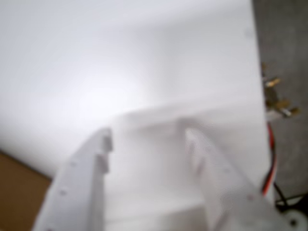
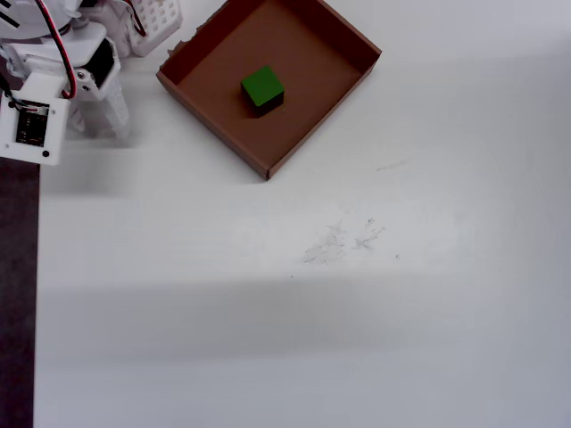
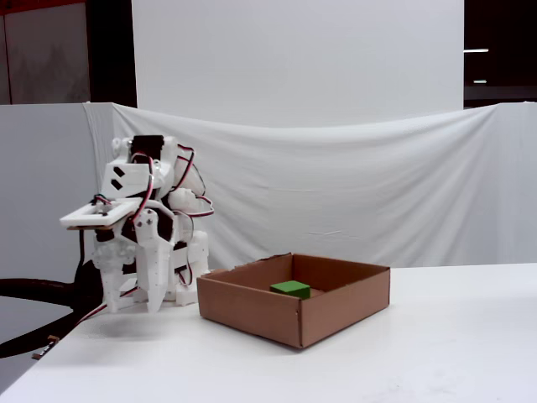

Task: Grasp a green cube and put it in a box.

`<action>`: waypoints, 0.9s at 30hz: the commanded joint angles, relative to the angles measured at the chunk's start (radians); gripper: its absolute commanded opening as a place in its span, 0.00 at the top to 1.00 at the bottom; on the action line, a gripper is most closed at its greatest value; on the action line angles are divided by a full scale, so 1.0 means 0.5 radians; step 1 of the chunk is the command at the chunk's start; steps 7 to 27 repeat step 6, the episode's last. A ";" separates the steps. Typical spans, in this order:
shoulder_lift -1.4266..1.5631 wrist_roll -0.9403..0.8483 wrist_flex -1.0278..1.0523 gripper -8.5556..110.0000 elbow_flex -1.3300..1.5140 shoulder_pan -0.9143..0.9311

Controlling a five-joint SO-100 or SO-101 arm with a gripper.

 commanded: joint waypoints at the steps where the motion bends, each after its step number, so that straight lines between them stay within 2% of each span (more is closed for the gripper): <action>1: -0.018 0.003 -0.012 0.75 -0.009 0.012; 27: -0.018 0.003 -0.012 0.75 -0.009 0.012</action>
